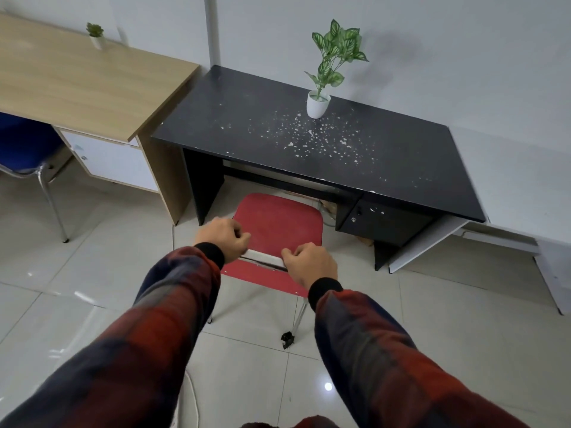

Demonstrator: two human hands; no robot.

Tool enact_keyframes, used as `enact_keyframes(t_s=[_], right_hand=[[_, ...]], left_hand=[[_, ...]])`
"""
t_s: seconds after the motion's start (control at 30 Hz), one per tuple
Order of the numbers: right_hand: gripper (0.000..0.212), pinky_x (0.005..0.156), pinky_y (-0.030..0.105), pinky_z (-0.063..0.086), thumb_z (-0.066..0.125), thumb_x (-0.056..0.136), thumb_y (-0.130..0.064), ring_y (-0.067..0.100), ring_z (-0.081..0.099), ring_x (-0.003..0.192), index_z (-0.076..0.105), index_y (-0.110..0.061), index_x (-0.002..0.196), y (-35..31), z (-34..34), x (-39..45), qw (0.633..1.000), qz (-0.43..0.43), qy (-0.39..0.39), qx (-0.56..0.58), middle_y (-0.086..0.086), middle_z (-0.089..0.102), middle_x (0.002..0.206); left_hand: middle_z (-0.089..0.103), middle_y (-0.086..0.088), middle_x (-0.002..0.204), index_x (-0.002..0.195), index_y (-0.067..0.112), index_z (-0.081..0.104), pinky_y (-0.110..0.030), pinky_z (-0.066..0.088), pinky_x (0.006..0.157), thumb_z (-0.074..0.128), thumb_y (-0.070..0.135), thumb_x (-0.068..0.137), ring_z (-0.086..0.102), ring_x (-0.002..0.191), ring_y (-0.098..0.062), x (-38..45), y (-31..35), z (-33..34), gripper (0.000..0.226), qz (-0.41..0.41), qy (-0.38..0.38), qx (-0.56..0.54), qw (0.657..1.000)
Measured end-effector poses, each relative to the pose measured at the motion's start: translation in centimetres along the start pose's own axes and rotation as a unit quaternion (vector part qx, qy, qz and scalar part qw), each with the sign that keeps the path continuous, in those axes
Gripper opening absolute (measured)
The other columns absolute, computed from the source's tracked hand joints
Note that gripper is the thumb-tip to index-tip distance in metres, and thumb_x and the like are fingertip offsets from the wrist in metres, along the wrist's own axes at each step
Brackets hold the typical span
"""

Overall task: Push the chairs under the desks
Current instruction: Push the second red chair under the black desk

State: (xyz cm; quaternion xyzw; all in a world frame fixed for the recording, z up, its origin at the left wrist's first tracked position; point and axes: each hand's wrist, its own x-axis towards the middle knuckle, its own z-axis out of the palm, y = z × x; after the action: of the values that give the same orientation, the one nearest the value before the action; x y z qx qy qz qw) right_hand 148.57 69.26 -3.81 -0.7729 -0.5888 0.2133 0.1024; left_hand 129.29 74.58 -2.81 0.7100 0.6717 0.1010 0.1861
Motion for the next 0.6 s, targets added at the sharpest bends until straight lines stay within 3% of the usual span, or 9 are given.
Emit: enact_keyframes(t_s=[0.17, 0.4, 0.6], right_hand=[[0.053, 0.063, 0.035, 0.058, 0.048, 0.087, -0.057, 0.018, 0.059, 0.054, 0.070, -0.012, 0.068, -2.6, 1.2, 1.6, 1.000, -0.001, 0.004, 0.017, -0.002, 0.058, 0.056], [0.050, 0.064, 0.035, 0.055, 0.053, 0.089, -0.051, 0.025, 0.065, 0.064, 0.072, -0.009, 0.070, -0.5, -1.5, 4.7, 1.000, -0.001, -0.007, 0.010, 0.001, 0.061, 0.060], [0.049, 0.063, 0.034, 0.055, 0.052, 0.090, -0.050, 0.024, 0.064, 0.063, 0.072, -0.011, 0.069, 0.6, -2.5, 7.2, 1.000, 0.004, 0.015, -0.001, 0.006, 0.068, 0.066]], left_hand=[[0.056, 0.003, 0.051, 0.050, 0.016, 0.053, -0.025, 0.036, 0.052, 0.057, 0.034, 0.081, 0.053, 0.053, -0.020, 2.7, -2.5, -0.9, 0.036, -0.016, 0.006, -0.023, 1.000], [0.059, 0.000, 0.059, 0.053, 0.016, 0.054, -0.031, 0.051, 0.061, 0.051, 0.042, 0.077, 0.059, 0.064, -0.029, 4.0, 1.0, 0.1, 0.035, -0.031, 0.013, -0.034, 0.999], [0.055, 0.001, 0.053, 0.052, 0.013, 0.052, -0.030, 0.049, 0.058, 0.051, 0.040, 0.076, 0.058, 0.059, -0.028, 5.8, 2.4, 0.3, 0.036, -0.005, 0.013, -0.041, 0.999]])
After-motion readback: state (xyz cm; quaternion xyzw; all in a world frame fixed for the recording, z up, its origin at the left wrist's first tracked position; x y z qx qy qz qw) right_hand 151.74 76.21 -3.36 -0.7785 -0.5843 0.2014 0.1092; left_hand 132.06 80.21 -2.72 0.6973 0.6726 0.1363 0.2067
